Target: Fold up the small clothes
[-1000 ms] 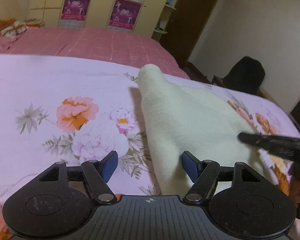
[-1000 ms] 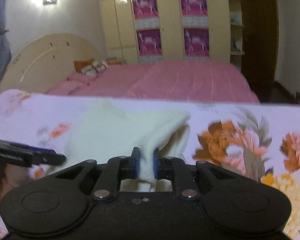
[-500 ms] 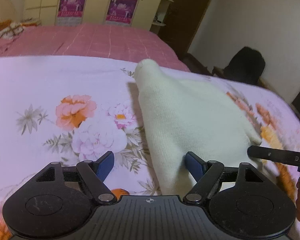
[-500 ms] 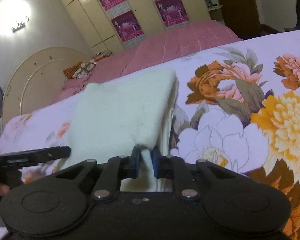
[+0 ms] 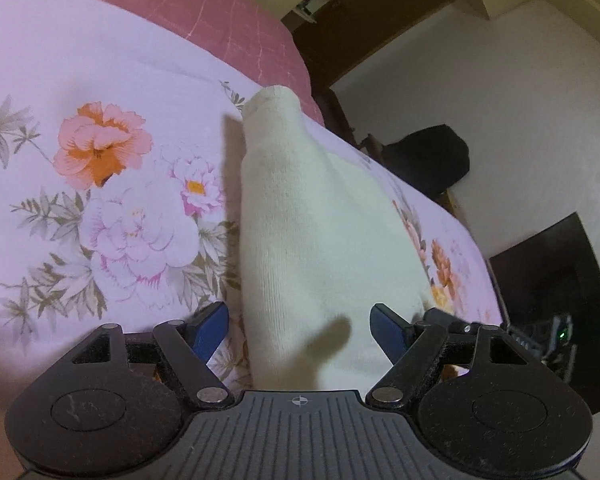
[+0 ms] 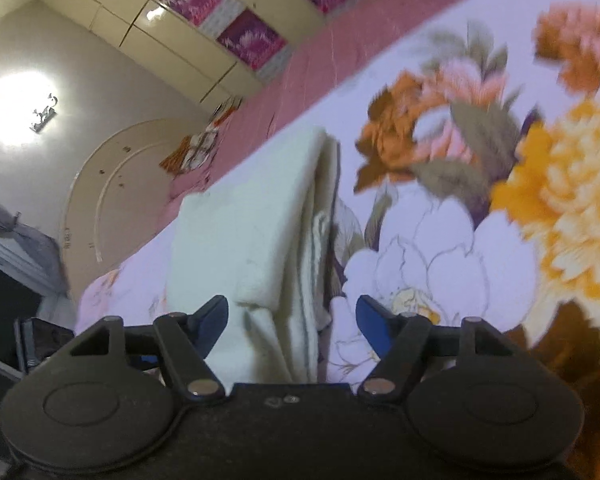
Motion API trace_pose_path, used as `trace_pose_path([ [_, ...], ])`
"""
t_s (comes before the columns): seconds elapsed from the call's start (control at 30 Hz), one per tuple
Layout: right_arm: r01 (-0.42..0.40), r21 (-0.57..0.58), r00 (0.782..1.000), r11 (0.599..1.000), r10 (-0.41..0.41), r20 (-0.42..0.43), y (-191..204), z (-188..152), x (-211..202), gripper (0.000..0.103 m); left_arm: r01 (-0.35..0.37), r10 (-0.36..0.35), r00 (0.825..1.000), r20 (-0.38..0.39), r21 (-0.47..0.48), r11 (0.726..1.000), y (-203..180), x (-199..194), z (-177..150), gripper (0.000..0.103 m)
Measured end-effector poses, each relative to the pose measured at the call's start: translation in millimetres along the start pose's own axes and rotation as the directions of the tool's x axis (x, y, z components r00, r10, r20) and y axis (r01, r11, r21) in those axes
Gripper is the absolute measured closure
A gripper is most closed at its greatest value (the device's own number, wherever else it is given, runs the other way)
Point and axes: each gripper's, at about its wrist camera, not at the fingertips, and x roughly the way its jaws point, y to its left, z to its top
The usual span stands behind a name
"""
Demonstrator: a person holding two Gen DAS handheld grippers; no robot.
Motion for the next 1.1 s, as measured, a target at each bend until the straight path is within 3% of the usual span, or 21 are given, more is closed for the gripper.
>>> trace_pose_path([
  [0.03, -0.016, -0.012, 1.0, 1.0, 0.016, -0.003, 0, 0, 3, 0.033, 0.004, -0.004, 1.0, 0.0, -0.005, 1.0, 1, 1, 1, 0.028],
  [0.1, -0.024, -0.048, 1.0, 0.999, 0.023, -0.017, 4, 1, 7, 0.033, -0.021, 0.021, 1.0, 0.001, 0.002, 1.0, 2, 5, 2, 0.044],
  [0.17, -0.022, -0.075, 0.999, 0.997, 0.02, -0.031, 12, 2, 11, 0.033, -0.02, 0.02, 1.0, 0.002, -0.005, 1.0, 3, 8, 5, 0.045],
  [0.3, 0.034, -0.145, 0.998, 0.989, -0.041, -0.05, 26, 5, 23, 0.051, -0.061, 0.061, 0.998, 0.005, 0.047, 0.997, -13, 18, 6, 0.044],
  [0.37, 0.051, -0.159, 0.997, 0.986, -0.06, -0.05, 34, 3, 27, 0.054, -0.094, 0.093, 0.996, 0.009, 0.085, 0.992, -23, 22, 4, 0.044],
  [0.5, 0.112, -0.223, 0.993, 0.968, -0.119, -0.017, 53, -6, 32, 0.062, -0.176, 0.172, 0.984, 0.036, 0.207, 0.962, -44, 30, -2, 0.062],
  [0.6, 0.144, -0.265, 0.989, 0.953, -0.147, 0.009, 67, -14, 34, 0.07, -0.218, 0.206, 0.976, 0.07, 0.259, 0.941, -62, 29, -5, 0.07],
  [0.73, 0.203, -0.348, 0.979, 0.915, -0.195, 0.059, 92, -21, 31, 0.073, -0.227, 0.204, 0.973, 0.106, 0.308, 0.924, -86, 12, -2, 0.072],
  [0.97, 0.198, -0.403, 0.98, 0.894, -0.173, 0.098, 129, -26, 15, 0.074, -0.232, 0.192, 0.97, 0.15, 0.329, 0.915, -89, -39, 6, 0.072],
  [1.1, 0.179, -0.442, 0.984, 0.879, -0.153, 0.095, 160, -32, 25, 0.074, -0.267, 0.219, 0.959, 0.177, 0.325, 0.907, -76, -74, 2, 0.072],
])
